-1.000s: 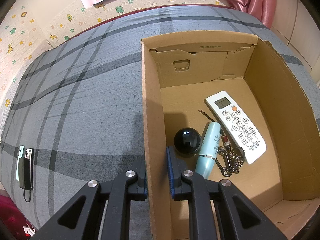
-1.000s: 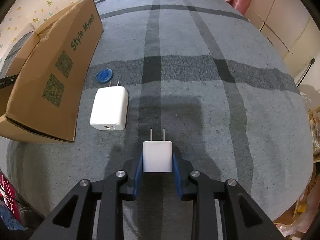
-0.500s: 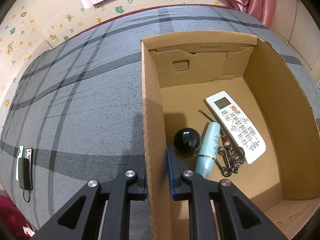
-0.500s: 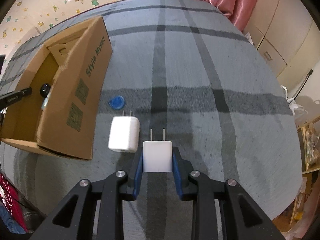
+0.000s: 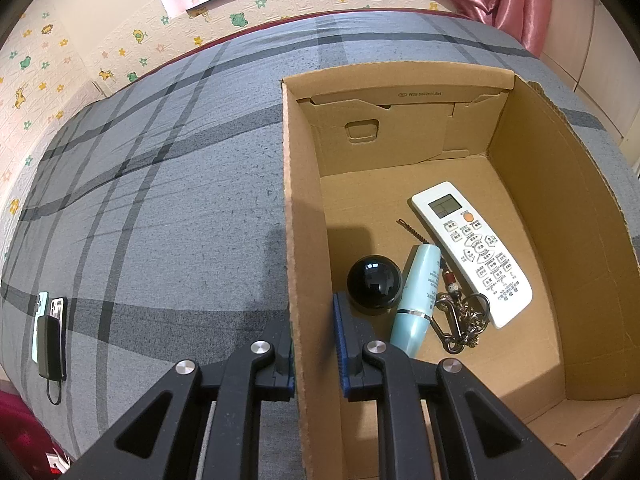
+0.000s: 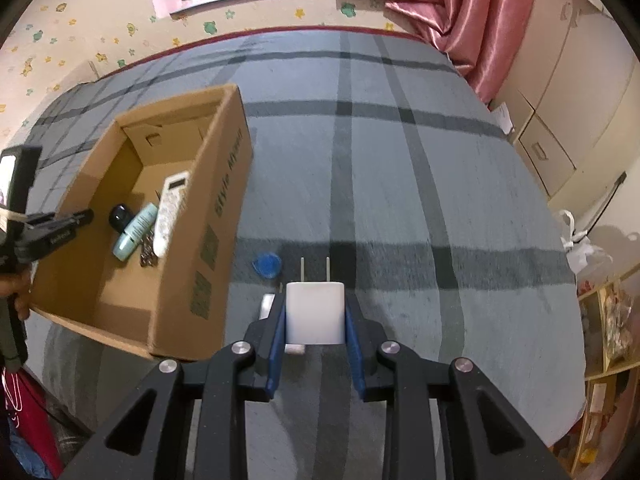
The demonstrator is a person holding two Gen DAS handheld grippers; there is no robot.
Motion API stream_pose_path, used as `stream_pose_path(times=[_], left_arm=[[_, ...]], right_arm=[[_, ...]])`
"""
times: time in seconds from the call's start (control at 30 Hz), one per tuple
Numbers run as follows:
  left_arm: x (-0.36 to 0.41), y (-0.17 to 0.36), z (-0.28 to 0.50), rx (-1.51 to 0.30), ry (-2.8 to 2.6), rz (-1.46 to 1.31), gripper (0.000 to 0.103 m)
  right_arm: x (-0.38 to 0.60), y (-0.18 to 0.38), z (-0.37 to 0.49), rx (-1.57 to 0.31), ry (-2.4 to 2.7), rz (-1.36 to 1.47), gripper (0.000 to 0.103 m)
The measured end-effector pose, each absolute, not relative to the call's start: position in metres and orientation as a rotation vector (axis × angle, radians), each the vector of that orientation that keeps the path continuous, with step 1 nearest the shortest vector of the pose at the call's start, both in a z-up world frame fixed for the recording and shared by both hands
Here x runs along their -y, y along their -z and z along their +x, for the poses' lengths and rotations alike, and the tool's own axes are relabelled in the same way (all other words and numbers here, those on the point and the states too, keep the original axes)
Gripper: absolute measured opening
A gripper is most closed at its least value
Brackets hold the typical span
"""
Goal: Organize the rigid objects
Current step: 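Lift the small charger with the right gripper and carry it over the box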
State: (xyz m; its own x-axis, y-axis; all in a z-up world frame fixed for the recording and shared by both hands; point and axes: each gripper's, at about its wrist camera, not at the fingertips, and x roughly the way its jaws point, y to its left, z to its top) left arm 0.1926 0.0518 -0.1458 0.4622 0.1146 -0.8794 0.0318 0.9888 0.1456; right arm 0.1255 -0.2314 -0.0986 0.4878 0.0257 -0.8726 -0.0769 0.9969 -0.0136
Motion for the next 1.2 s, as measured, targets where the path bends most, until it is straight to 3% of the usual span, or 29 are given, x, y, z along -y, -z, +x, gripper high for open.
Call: stream_pose_path(times=[0.67, 1.2], left_arm=[[-0.053, 0.146, 0.194, -1.092, -0.053, 0.152, 0.015], [-0.053, 0.146, 0.194, -1.09, -0.049, 0.143, 0.015]], right_arm=[[0.186, 0.051, 0.153, -0.953, -0.164, -0.068, 0.028], [0.13, 0.048, 0.174, -0.938, -0.264, -0.084, 0.028]])
